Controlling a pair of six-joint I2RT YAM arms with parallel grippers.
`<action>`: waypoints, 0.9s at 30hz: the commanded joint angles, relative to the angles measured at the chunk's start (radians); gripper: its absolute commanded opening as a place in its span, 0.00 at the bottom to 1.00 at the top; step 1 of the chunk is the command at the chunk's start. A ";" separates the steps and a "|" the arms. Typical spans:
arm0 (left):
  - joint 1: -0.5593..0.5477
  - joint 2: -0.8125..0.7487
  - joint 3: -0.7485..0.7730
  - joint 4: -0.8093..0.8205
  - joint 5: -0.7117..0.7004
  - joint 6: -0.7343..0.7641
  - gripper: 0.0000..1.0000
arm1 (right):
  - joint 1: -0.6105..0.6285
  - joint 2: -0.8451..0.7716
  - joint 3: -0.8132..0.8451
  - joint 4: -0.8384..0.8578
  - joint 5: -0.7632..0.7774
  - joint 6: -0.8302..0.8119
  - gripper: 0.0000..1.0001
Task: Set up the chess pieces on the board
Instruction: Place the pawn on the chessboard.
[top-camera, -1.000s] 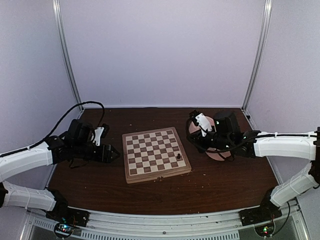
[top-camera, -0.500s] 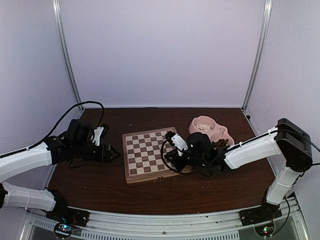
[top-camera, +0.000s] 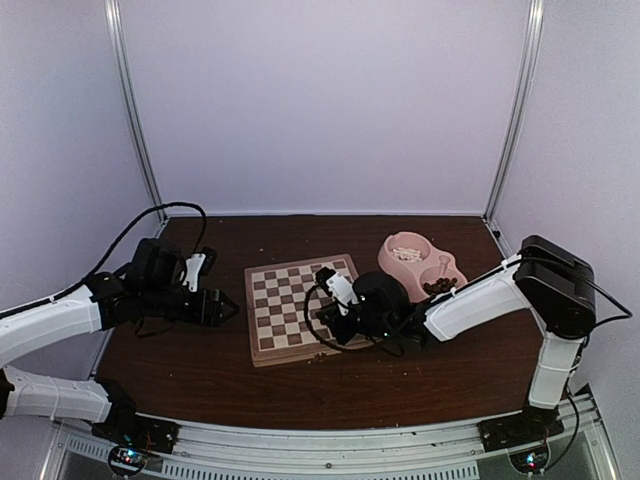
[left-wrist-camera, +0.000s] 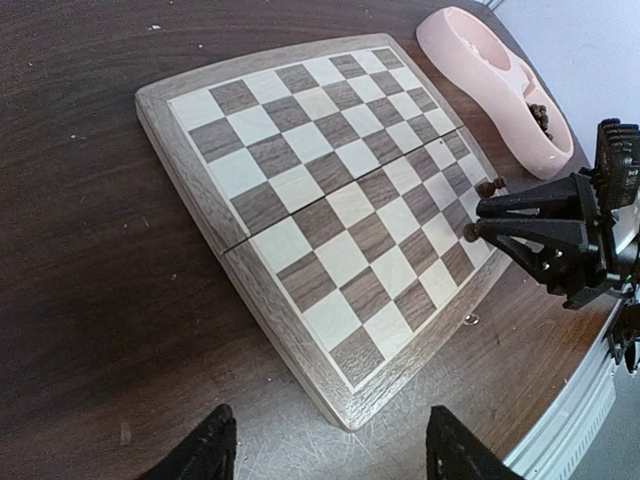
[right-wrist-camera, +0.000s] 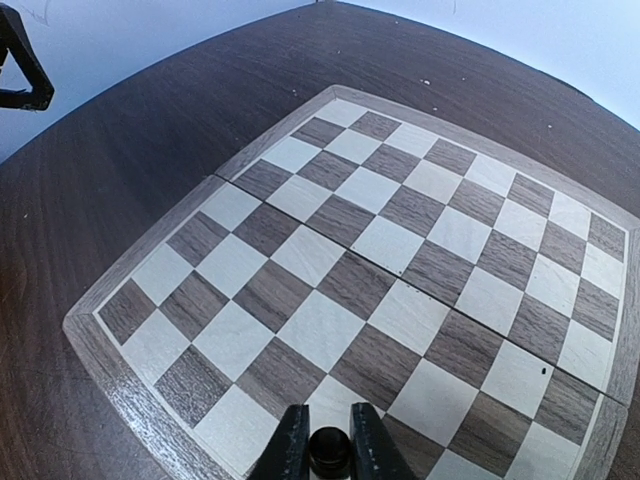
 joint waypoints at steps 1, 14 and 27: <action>0.000 0.000 0.012 0.011 0.004 0.011 0.65 | 0.006 0.029 0.030 0.026 0.034 0.003 0.17; 0.000 -0.001 -0.001 0.022 0.019 0.004 0.66 | 0.009 -0.013 0.047 -0.018 0.064 -0.003 0.37; -0.173 0.260 0.184 -0.006 -0.019 0.065 0.69 | -0.088 -0.328 0.031 -0.348 0.220 0.000 0.43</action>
